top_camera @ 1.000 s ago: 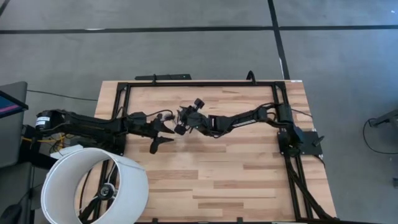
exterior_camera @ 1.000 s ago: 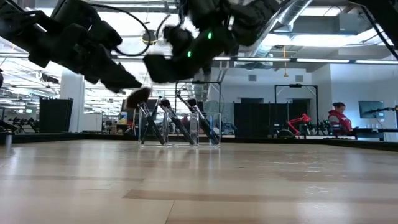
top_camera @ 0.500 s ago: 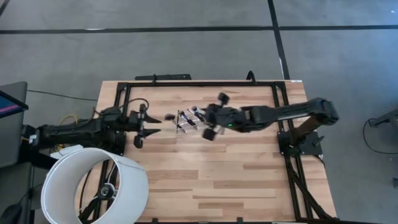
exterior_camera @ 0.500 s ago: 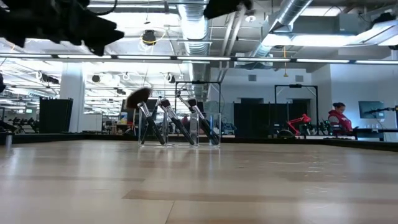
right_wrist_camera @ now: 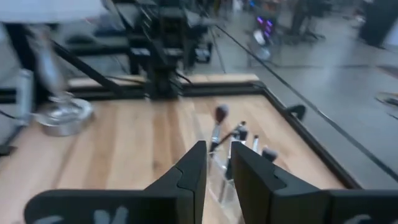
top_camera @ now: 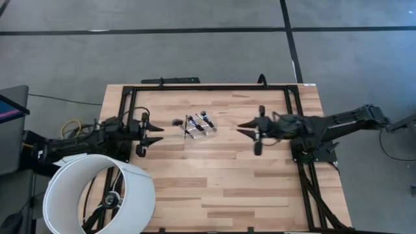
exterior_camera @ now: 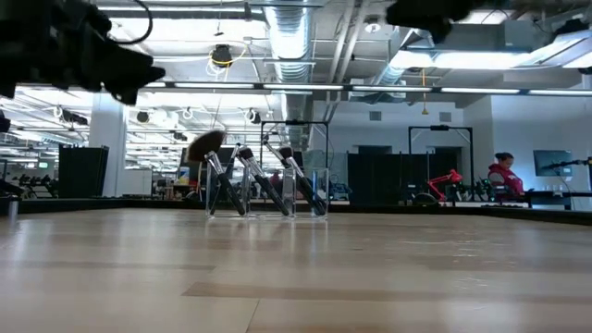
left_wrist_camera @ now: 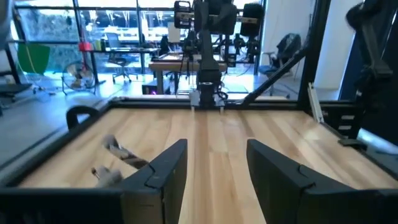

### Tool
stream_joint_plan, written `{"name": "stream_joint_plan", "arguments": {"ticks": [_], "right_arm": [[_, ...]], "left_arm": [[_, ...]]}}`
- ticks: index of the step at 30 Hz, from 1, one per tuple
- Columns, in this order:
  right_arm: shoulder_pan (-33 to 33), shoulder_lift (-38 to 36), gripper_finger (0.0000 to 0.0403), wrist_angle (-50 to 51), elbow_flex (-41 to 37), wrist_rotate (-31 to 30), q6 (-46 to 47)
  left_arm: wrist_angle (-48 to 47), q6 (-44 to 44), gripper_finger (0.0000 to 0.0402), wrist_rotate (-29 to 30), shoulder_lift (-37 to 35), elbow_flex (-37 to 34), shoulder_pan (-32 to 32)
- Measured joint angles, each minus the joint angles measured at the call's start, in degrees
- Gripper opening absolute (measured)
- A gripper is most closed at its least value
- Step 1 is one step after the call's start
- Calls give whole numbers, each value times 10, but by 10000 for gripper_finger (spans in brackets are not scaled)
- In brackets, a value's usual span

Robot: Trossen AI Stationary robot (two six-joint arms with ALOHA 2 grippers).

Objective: Put items in baskets/containers
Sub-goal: Return to Home Position

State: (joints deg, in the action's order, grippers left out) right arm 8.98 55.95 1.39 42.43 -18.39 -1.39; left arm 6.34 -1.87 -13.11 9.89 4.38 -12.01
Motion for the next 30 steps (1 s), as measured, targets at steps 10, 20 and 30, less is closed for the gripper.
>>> {"name": "stream_joint_plan", "arguments": {"ticks": [10,20,30], "right_arm": [[0,-230,66,-99,-224,52,-1],[0,-414,66,-102,-331,53,-8],[0,-492,65,-5,-335,100,-7]], "left_arm": [[65,7,163,-3,-28,-41,0],[65,5,163,-3,-27,-41,0],[67,6,163,-2,-27,-41,0]]}}
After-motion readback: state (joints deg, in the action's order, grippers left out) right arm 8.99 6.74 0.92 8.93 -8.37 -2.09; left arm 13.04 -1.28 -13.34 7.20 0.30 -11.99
